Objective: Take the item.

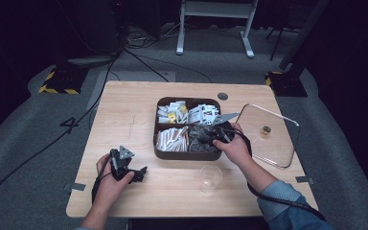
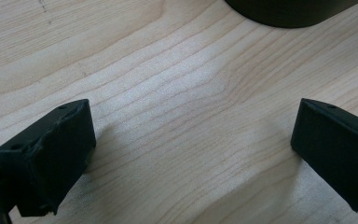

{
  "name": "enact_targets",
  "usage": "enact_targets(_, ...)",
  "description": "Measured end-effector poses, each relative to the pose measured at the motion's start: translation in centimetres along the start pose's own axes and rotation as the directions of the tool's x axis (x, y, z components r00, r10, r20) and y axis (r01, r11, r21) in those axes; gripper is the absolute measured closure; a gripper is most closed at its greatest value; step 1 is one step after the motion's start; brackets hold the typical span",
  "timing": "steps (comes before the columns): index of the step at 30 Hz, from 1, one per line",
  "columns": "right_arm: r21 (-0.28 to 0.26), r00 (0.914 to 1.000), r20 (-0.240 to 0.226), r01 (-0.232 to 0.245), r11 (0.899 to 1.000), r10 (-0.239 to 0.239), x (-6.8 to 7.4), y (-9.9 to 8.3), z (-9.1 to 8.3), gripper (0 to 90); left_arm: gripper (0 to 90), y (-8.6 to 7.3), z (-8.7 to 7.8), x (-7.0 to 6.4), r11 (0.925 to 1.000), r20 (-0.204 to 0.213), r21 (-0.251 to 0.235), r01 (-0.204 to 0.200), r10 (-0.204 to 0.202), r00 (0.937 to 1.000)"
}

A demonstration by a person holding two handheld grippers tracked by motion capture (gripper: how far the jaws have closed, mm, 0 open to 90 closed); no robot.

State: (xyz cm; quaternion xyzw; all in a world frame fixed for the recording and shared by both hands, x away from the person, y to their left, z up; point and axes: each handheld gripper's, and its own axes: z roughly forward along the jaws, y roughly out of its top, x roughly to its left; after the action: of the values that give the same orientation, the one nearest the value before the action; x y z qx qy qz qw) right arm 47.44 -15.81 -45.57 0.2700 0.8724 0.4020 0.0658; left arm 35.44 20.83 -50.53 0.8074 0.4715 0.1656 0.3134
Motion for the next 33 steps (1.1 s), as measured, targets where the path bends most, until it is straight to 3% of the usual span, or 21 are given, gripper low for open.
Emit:
enact_targets(5,-0.032,1.0000,0.002,0.006,0.999,-0.006,0.1,0.3,-0.6,68.7,0.2,0.0,0.0,0.0,1.0000,0.000,0.001,-0.002,0.002,1.0000)
enact_targets(6,-0.036,0.9999,0.000,0.012,0.999,-0.012,0.2,0.3,-0.7,74.9,0.2,0.0,0.0,0.0,1.0000,0.001,0.000,-0.001,0.001,1.0000)
enact_targets(15,-0.074,0.9994,-0.013,0.032,0.997,-0.033,0.6,0.9,-2.4,75.3,0.2,0.0,0.0,0.0,1.0000,0.001,0.000,0.000,0.000,1.0000)
enact_targets(33,-0.196,0.9906,-0.080,0.094,0.976,-0.111,3.2,1.3,-8.2,75.4,0.2,0.0,0.0,0.0,1.0000,0.000,0.000,0.000,0.000,1.0000)
